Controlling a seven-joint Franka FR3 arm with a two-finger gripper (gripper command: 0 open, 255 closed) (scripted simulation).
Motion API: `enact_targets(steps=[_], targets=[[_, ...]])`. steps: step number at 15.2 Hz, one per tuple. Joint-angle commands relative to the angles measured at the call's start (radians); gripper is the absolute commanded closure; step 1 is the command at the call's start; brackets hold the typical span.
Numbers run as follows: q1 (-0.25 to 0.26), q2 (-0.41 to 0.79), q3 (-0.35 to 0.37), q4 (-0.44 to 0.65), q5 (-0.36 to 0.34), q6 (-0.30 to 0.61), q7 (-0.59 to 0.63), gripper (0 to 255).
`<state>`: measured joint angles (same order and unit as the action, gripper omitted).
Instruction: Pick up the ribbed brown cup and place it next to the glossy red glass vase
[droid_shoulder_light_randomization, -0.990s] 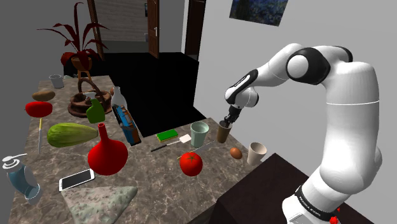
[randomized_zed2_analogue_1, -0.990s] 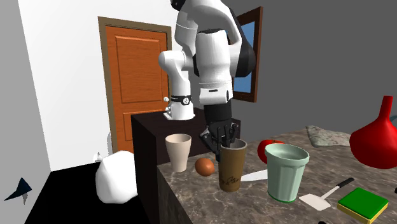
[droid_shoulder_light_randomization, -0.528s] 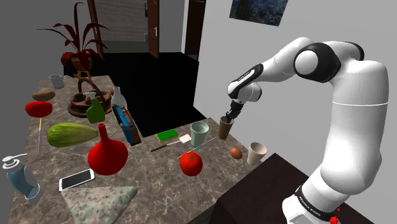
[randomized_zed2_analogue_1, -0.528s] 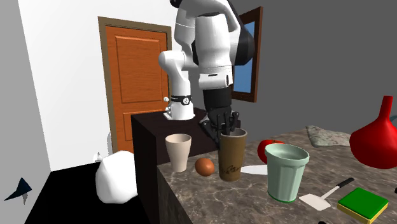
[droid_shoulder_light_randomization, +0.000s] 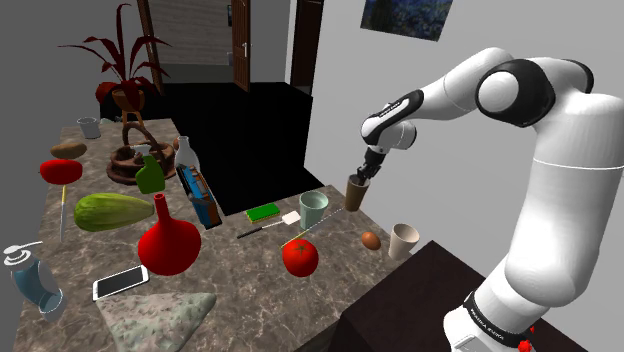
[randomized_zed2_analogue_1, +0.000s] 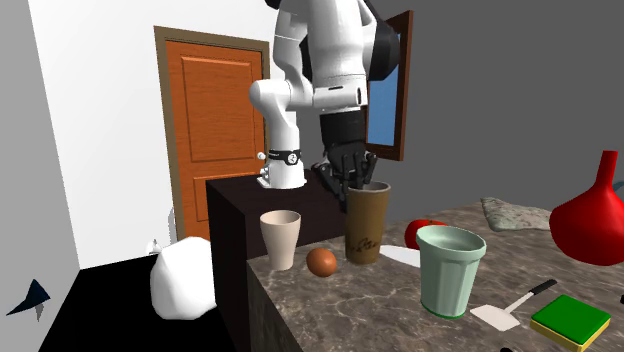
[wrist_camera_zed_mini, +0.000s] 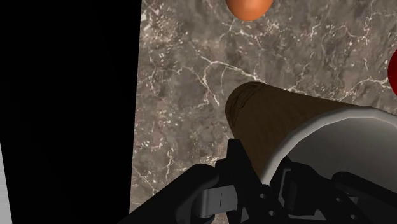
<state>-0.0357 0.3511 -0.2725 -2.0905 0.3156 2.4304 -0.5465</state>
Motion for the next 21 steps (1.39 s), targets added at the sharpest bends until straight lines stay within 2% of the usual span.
enact_targets(steps=[1, 21], targets=[[0.003, -0.021, -0.007, 0.002, -0.013, -0.022, 0.009, 255], [0.025, -0.185, -0.041, 0.076, -0.115, -0.245, 0.097, 255]])
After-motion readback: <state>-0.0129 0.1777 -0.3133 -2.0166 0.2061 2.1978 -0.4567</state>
